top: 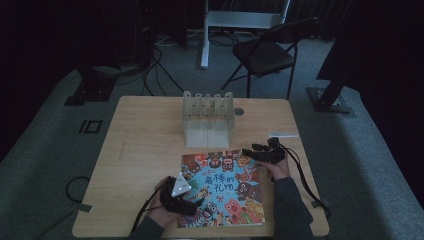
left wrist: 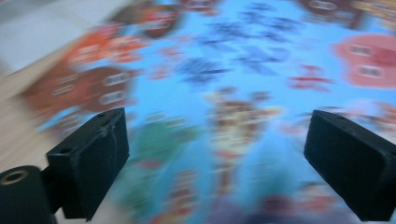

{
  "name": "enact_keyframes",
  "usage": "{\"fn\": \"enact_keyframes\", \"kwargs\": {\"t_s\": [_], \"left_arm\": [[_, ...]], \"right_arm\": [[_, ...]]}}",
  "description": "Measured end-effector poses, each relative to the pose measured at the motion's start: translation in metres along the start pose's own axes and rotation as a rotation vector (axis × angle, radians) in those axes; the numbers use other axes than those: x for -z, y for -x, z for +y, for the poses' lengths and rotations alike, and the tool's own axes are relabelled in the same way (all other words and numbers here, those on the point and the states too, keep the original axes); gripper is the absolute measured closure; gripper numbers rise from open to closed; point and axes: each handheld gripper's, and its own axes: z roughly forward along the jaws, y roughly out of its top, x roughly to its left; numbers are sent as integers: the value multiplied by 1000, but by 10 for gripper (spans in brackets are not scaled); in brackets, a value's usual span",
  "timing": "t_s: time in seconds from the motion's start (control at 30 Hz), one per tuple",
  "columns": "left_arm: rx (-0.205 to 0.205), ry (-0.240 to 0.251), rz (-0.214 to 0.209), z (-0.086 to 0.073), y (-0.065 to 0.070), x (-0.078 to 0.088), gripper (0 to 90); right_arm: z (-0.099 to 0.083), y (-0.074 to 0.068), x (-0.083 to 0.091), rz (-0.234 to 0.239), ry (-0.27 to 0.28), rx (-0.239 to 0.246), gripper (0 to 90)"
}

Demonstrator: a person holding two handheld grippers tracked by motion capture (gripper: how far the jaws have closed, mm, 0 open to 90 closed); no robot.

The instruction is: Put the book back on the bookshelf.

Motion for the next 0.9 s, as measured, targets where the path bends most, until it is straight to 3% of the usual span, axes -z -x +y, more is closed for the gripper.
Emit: {"fn": "enact_keyframes", "kwargs": {"t_s": [0.17,0.27,0.33,0.53,0.67,0.73,0.8,0.9], "left_arm": [[-116,-10,-116,6,42,-10,22],[-142,-17,-136,8,59,-17,22],[-165,-25,-128,9,67,-21,22],[-242,-45,-42,11,83,-28,22],[-250,-31,-22,13,90,-31,22],[-265,-34,14,14,93,-33,22],[-264,-36,22,16,94,-35,22],[-257,-42,68,18,93,-35,63]], "right_arm": [[4,-4,2,0,8,10,238],[6,-6,3,-3,12,13,238],[7,-8,4,-6,12,14,238],[10,-9,5,-3,11,4,238],[12,-11,3,-10,8,5,238],[13,-12,2,-8,11,4,238],[15,-13,2,1,13,-3,238],[17,-13,2,7,8,-12,239]]}}
